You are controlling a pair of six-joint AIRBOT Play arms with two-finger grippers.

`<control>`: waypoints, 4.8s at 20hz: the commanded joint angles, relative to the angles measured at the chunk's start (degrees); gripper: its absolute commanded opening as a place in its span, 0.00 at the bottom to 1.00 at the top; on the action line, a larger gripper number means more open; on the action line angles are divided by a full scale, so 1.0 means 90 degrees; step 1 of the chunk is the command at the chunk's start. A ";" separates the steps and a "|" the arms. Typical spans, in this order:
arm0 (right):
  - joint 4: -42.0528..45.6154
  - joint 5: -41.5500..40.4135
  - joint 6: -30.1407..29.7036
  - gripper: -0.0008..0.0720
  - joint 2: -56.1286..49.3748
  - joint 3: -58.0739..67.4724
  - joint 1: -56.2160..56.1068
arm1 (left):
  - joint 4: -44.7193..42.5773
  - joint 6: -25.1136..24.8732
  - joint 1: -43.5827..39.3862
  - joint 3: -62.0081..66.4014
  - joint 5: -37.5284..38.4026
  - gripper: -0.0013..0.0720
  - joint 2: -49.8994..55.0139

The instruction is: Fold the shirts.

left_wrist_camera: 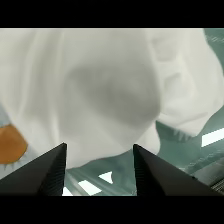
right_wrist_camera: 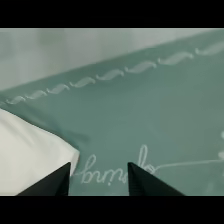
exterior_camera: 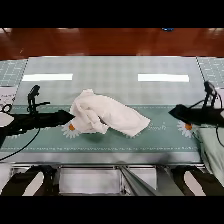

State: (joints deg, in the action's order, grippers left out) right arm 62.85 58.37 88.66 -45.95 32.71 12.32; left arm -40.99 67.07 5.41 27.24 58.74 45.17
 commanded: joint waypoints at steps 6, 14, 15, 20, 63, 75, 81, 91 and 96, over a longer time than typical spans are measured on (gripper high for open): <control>-0.0415 0.0070 -0.0551 0.57 0.0435 -0.1134 0.0597 | 0.1078 -0.0495 -0.1744 0.0821 -0.1022 0.71 0.1933; -0.0568 0.0486 -0.0556 0.57 0.0435 -0.1190 0.0066 | -0.2392 0.1761 -0.1698 0.2715 0.0053 0.05 0.3718; -0.0668 0.0384 -0.0423 0.57 0.0435 -0.1273 -0.0255 | -0.2361 0.1744 -0.1666 0.2817 0.0041 0.05 0.3708; -0.0908 -0.0646 0.0488 0.57 0.0287 -0.1382 -0.1739 | -0.2324 0.1698 -0.1676 0.3140 0.0265 0.05 0.3682; 0.0364 0.3004 -0.0185 0.04 0.2023 0.3585 -0.1222 | -0.0590 0.0418 -0.2254 0.3432 0.3444 0.05 0.0471; -0.0066 -0.0644 -0.0865 0.04 -0.1736 0.2045 -0.1222 | -0.0687 -0.0420 -0.2339 0.3223 -0.0488 0.41 0.3446; -0.0100 -0.0039 -0.0797 0.58 -0.3245 0.3893 -0.0449 | -0.2025 0.1027 -0.1008 0.4860 0.1379 0.71 0.3978; -0.0755 0.0398 -0.1579 0.57 -0.1666 0.1035 0.2110 | -0.1970 0.2492 0.0913 0.0282 0.1382 0.71 0.0984; -0.1243 0.0342 -0.1926 0.57 -0.1511 0.0175 0.2110 | -0.0801 0.2441 0.0894 -0.0940 0.0945 0.71 0.0872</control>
State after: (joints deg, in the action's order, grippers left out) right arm 54.35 61.76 73.43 -60.69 38.87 30.61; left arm -54.11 88.40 13.15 25.43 69.76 54.39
